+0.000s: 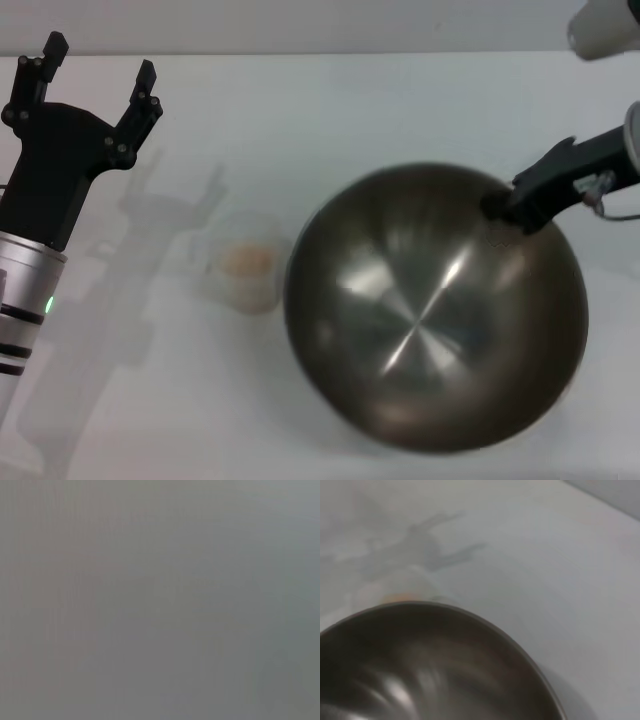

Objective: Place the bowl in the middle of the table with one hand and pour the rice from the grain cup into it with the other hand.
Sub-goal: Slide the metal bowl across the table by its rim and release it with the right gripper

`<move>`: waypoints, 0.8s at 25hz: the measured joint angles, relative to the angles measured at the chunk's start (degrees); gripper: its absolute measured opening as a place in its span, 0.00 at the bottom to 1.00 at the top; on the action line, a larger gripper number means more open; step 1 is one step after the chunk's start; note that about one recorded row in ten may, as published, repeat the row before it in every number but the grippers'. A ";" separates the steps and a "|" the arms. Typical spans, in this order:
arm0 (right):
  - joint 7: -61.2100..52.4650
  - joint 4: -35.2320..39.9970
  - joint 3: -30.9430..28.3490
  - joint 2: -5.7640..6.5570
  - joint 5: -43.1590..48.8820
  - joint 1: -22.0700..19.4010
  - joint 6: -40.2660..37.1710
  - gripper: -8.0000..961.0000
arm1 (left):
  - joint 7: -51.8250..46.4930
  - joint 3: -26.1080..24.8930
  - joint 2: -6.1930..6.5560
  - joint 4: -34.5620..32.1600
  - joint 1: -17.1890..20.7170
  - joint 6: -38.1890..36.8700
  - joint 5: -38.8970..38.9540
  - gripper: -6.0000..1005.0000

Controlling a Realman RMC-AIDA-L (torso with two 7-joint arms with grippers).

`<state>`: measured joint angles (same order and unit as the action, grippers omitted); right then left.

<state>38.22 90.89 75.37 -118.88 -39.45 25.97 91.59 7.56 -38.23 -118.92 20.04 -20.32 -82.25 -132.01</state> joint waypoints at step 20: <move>0.76 -7.89 6.35 -0.11 -0.54 2.73 0.03 0.01 | 0.00 -0.09 -0.03 0.00 0.09 -0.09 0.00 0.86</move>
<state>38.99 83.00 81.72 -118.99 -39.99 28.71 91.61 7.56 -38.32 -118.94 20.04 -20.24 -82.34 -132.01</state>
